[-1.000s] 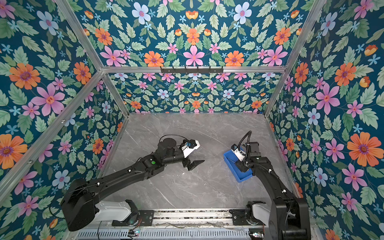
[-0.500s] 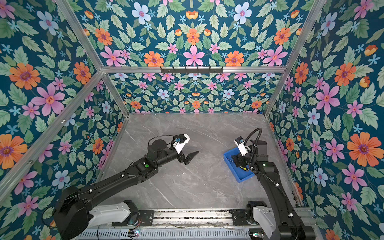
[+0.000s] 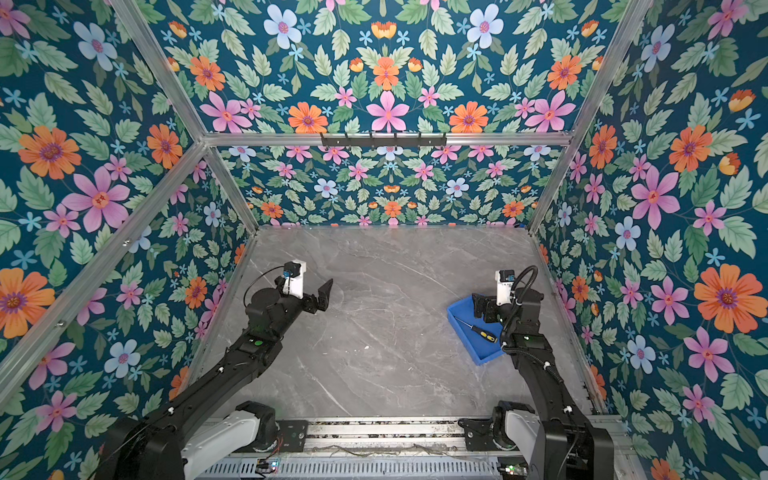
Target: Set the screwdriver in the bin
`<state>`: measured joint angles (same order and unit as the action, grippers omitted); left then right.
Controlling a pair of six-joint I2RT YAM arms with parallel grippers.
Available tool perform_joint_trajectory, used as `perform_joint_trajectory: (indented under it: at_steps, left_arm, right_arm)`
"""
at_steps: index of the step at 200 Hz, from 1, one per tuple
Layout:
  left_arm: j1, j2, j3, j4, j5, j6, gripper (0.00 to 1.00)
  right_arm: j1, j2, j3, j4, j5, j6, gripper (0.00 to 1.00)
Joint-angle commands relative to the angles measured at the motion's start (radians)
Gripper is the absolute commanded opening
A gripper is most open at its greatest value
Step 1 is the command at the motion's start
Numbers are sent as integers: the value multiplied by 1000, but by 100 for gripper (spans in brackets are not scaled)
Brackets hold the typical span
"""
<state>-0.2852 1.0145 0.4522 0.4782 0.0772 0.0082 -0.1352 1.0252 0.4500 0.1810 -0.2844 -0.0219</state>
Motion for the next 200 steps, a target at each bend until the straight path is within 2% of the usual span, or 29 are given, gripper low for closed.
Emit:
perform_joint_trajectory:
  at_steps: [1, 22, 51, 110, 137, 161, 172, 186, 200]
  left_arm:
    - [75, 5, -51, 47, -71, 29, 100]
    - [149, 37, -107, 128, -120, 32, 100]
    - [210, 112, -162, 281, -197, 32, 100]
    - [274, 378, -204, 651, -183, -31, 100]
    - [274, 509, -193, 749, -189, -32, 100]
    - [274, 609, -183, 823, -194, -25, 100]
    - [274, 589, -170, 750, -192, -31, 100]
    - [274, 606, -174, 801, -196, -26, 100]
    - [274, 597, -170, 768, -193, -28, 100]
  right_arm:
    - [-4, 42, -49, 211, 58, 82, 96]
    - [-4, 96, -114, 381, 94, 136, 95]
    - [-5, 197, -164, 538, 127, 127, 95]
    - [-5, 360, -176, 726, 96, 131, 95]
    - [-1, 413, -177, 772, 57, 112, 96]
    - [0, 414, -158, 736, 55, 109, 97]
    - [4, 412, -155, 726, 65, 107, 97]
    - [13, 412, -147, 712, 81, 101, 97]
    - [19, 413, -145, 707, 91, 99, 97]
